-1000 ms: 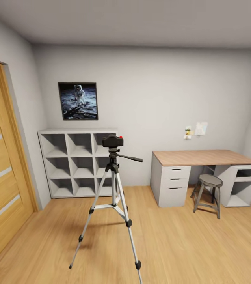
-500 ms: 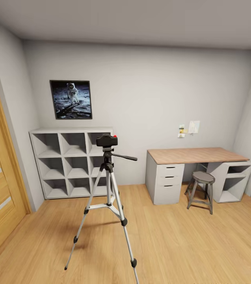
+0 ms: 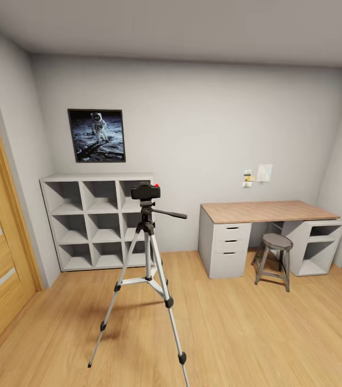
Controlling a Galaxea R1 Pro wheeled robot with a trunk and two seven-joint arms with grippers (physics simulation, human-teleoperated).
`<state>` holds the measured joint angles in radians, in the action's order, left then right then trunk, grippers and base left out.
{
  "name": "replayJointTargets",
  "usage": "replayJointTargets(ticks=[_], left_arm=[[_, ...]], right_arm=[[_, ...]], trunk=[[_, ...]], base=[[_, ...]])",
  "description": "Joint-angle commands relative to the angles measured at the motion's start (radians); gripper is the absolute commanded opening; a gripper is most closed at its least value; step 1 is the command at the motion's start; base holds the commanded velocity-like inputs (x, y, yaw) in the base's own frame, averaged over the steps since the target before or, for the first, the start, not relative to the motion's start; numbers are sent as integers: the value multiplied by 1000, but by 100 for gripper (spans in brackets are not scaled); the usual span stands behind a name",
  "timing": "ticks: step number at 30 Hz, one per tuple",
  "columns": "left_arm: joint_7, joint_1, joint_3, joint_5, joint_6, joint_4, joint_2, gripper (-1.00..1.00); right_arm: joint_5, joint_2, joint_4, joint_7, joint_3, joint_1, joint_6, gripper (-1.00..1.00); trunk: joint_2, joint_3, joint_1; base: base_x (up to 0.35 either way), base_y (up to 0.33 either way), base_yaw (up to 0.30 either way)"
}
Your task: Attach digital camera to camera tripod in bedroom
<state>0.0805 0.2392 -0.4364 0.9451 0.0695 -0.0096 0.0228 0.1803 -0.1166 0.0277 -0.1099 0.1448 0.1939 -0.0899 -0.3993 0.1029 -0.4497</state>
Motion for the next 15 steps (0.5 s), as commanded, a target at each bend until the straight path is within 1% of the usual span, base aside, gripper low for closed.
replayJointTargets(ticks=[1,15], left_arm=[[4,0,-8,8,4,-1,0,100],[4,0,-9,8,4,-1,0,100]], right_arm=[[9,0,3,-2,9,1,-6,100],[4,4,3,-2,9,1,-4,100]], trunk=[[-1,0,0],[-1,0,0]], base=[[0,0,0],[0,0,0]])
